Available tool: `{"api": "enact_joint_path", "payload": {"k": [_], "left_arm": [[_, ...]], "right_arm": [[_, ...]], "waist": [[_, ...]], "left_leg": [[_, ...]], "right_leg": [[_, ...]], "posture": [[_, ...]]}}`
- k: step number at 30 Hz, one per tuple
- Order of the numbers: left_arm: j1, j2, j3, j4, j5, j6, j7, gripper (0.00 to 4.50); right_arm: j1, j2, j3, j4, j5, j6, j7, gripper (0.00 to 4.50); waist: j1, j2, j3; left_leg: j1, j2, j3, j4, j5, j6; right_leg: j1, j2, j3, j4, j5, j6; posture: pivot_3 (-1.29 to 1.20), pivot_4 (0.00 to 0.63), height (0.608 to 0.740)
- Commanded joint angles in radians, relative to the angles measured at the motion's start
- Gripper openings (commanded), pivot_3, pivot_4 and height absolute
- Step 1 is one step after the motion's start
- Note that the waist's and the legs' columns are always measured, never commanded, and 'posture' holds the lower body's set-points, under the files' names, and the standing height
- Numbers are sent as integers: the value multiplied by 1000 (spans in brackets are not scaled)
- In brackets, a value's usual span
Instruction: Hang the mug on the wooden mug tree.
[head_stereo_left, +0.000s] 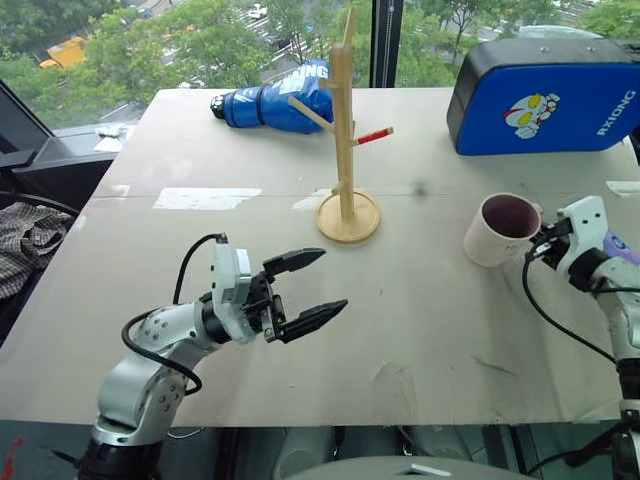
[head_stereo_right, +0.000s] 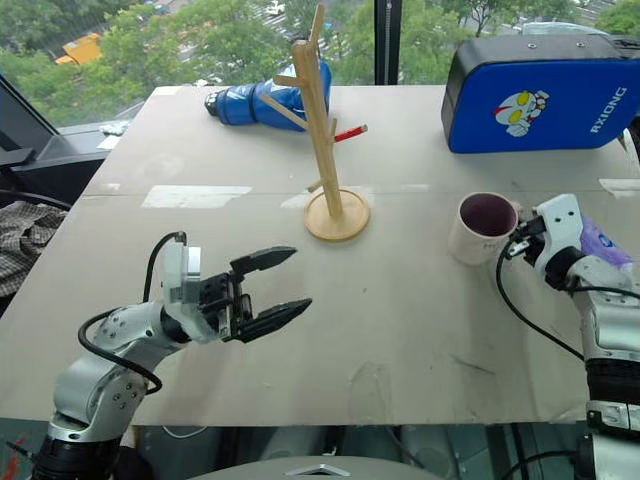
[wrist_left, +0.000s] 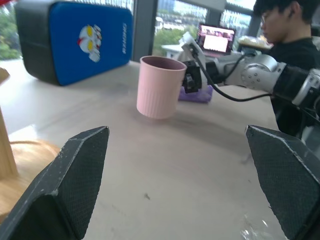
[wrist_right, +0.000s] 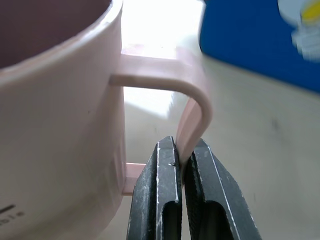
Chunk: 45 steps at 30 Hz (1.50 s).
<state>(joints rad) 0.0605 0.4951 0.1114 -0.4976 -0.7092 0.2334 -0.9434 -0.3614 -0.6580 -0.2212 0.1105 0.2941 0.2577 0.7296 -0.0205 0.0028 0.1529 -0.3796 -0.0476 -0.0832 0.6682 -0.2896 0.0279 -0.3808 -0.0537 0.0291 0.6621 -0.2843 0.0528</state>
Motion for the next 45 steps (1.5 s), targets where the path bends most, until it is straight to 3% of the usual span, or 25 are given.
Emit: {"api": "enact_joint_path", "payload": {"k": [1, 9, 17, 36, 39, 43, 45], "left_arm": [[3, -25, 87, -10, -42, -40, 50, 4500], [73, -20, 213, -40, -104, -58, 62, 4500], [198, -63, 212, -137, -103, -75, 131, 4500], [285, -99, 287, -107, -140, -161, 119, 4500], [280, -103, 282, -100, -136, -169, 112, 4500], [267, -109, 264, -92, -128, -172, 109, 4500], [258, -100, 235, -85, -114, -139, 124, 4500]], "right_arm": [[-130, -28, 42, -48, 19, -1, 65, 37], [-508, -1, 230, 248, -64, -99, 269, 37], [-852, 126, 382, 651, -213, -275, 394, 37], [-1071, 299, 421, 931, -328, -413, 497, 37], [-1078, 323, 429, 966, -354, -423, 488, 934], [-1045, 276, 389, 933, -344, -441, 456, 2711], [-984, 215, 350, 835, -299, -410, 500, 2711]], "waist": [[1, 0, 0], [8, -1, 1], [1, -1, 1], [-3, -1, 1], [-14, -1, 1], [-14, -1, 1], [-9, -1, 1]], "left_leg": [[0, 0, 0, 0, 0, 0], [-2, 0, -1, 0, 0, 0], [-7, 0, 0, -2, 0, 0], [-15, -1, 0, -1, 0, -1], [-15, -1, 0, -1, 0, -1], [-15, -1, 0, -1, 0, -1], [-16, -1, -1, -1, 0, -1]], "right_leg": [[0, 0, 0, 0, 0, 0], [-1, -1, -1, -2, 0, 0], [-10, 0, 1, -1, 0, 0], [-18, -1, 0, 0, 0, 0], [-18, -1, 0, 1, 0, 0], [-18, -1, 0, 0, 0, 0], [-19, -1, -1, 0, 0, 0]], "posture": [[0, 150, 740], [0, 150, 740], [0, 150, 740], [0, 150, 740], [0, 150, 740], [0, 150, 740], [0, 150, 740]]}}
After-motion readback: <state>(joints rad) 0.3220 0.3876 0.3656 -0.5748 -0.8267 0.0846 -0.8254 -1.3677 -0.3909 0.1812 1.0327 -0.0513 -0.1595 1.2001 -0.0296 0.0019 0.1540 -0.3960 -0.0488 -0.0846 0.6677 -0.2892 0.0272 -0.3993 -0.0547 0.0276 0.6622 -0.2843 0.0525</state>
